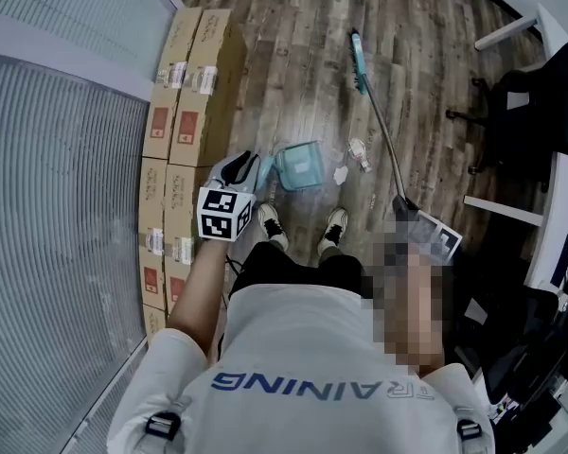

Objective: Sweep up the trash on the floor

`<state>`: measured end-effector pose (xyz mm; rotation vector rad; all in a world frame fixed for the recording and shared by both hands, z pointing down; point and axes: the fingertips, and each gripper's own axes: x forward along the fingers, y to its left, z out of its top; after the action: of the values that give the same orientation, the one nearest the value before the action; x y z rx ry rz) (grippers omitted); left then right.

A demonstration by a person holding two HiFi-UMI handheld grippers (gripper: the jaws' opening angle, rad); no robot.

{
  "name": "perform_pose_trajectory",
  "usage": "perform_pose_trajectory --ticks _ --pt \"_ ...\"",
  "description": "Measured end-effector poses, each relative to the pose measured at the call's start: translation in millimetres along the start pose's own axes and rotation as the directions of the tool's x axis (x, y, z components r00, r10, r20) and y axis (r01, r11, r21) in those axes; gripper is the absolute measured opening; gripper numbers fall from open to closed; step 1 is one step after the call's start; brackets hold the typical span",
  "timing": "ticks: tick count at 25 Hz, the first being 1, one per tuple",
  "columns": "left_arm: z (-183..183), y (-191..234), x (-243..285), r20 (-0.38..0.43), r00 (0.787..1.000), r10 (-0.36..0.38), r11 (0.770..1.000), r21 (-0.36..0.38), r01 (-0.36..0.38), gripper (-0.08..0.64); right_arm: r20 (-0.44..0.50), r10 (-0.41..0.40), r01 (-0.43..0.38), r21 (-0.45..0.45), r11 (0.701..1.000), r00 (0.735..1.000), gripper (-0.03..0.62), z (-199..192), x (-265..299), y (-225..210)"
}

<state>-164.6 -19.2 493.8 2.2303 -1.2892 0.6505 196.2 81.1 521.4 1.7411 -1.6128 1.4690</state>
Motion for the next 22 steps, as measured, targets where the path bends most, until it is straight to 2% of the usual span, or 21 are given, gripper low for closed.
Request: perform_pose_trajectory --ticks 2,5,8,11,15,17,19,22 --pt "-20 -1 17 -0.082 0.997 -0.006 1.000 0.005 0.007 0.147 -0.016 0.002 -0.002 -0.008 1.000 1.000 0.107 0 3 -6" --pt "-56 0 48 -0.210 0.978 -0.015 0.999 0.032 0.022 0.225 -0.040 -0.001 0.001 -0.014 1.000 0.999 0.107 -3 8 -13" --pt "-93 2 78 -0.329 0.944 -0.016 0.996 0.073 0.042 0.261 -0.061 -0.004 0.003 -0.015 1.000 0.998 0.107 -7 13 -19" --pt "-120 1 104 -0.415 0.910 -0.021 0.992 0.108 0.072 0.270 -0.084 -0.007 0.005 -0.016 1.000 0.996 0.107 -12 17 -27" --pt "-140 -4 122 -0.491 0.871 -0.021 0.984 0.145 0.106 0.251 -0.132 -0.025 0.024 -0.011 1.000 0.991 0.107 -25 24 -38" --pt "-149 -3 126 -0.518 0.855 -0.006 0.983 0.153 0.100 0.175 -0.157 -0.037 0.036 -0.011 0.999 0.987 0.107 -33 28 -43" --pt "-153 1 129 -0.529 0.848 0.017 0.987 0.144 0.070 0.089 -0.184 -0.047 0.046 -0.009 0.999 0.982 0.107 -42 31 -48" --pt "-150 5 133 -0.529 0.848 0.036 0.990 0.133 0.041 0.072 -0.222 -0.061 0.061 -0.008 0.998 0.973 0.107 -54 37 -57"
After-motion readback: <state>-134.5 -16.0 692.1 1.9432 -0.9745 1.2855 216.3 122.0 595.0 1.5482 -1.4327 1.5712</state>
